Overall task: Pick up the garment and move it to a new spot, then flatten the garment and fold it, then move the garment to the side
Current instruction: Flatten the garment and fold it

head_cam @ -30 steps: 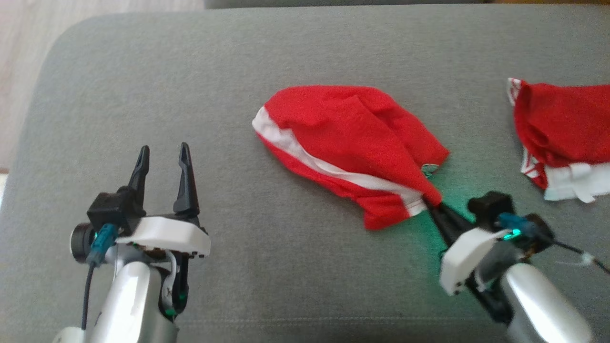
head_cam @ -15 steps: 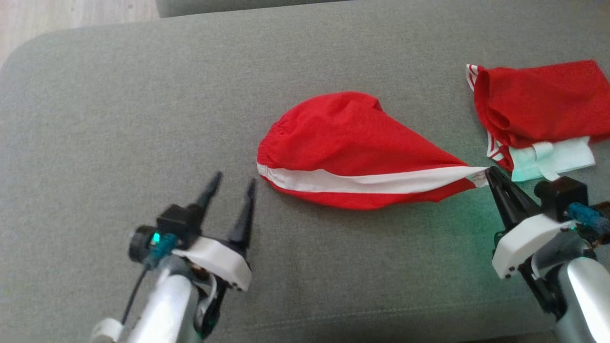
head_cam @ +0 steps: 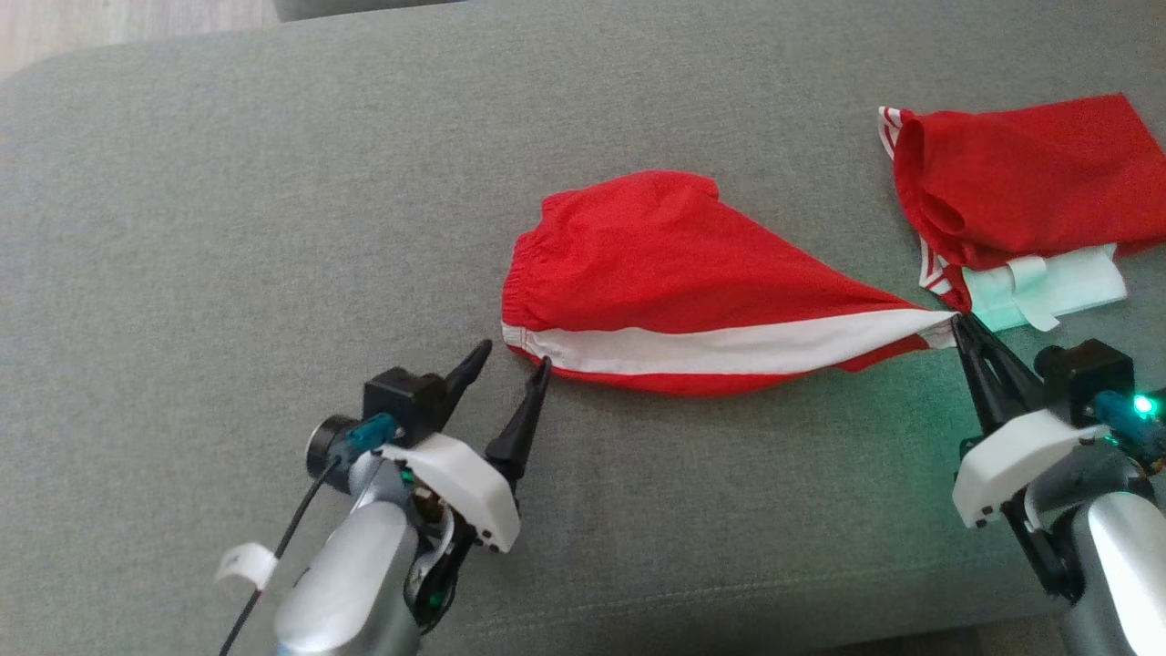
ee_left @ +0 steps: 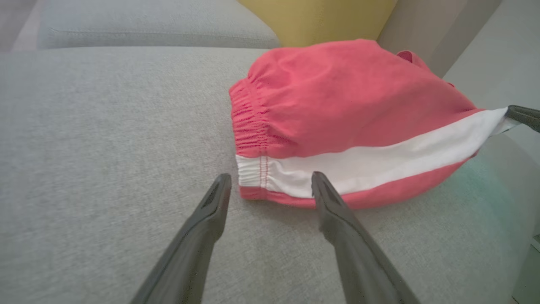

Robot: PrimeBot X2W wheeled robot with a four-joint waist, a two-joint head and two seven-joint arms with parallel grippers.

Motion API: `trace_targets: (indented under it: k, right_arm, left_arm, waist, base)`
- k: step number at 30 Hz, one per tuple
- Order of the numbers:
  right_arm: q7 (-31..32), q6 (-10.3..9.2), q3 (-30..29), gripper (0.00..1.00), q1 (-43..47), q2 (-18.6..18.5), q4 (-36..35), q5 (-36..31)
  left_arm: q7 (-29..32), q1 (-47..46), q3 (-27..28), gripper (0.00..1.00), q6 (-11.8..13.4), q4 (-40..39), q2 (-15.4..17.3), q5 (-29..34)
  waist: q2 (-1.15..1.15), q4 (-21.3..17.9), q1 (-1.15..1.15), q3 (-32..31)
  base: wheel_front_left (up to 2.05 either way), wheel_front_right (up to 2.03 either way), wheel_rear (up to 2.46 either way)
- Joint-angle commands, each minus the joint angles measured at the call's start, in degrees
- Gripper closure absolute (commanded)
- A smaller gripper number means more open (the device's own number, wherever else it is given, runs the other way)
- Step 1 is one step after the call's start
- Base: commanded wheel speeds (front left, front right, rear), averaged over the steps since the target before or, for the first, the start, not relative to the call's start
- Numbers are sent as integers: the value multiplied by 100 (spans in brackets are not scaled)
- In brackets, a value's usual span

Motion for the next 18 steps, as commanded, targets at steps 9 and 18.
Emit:
trace_targets:
  k: [9, 18]
  right_arm:
    - [-121, 37, 143, 100, -188, 3, -102, -44]
    - [-138, 37, 180, 100, -226, 49, -94, -24]
  left_arm:
    - [26, -671, -256, 0, -35, 239, 220, -362]
    - [-21, -936, -311, 0, 4, 727, 272, -369]
  waist:
    - [0, -93, 0, 92]
    - [0, -139, 0, 164]
  base:
    - [0, 0, 0]
    - [0, 0, 0]
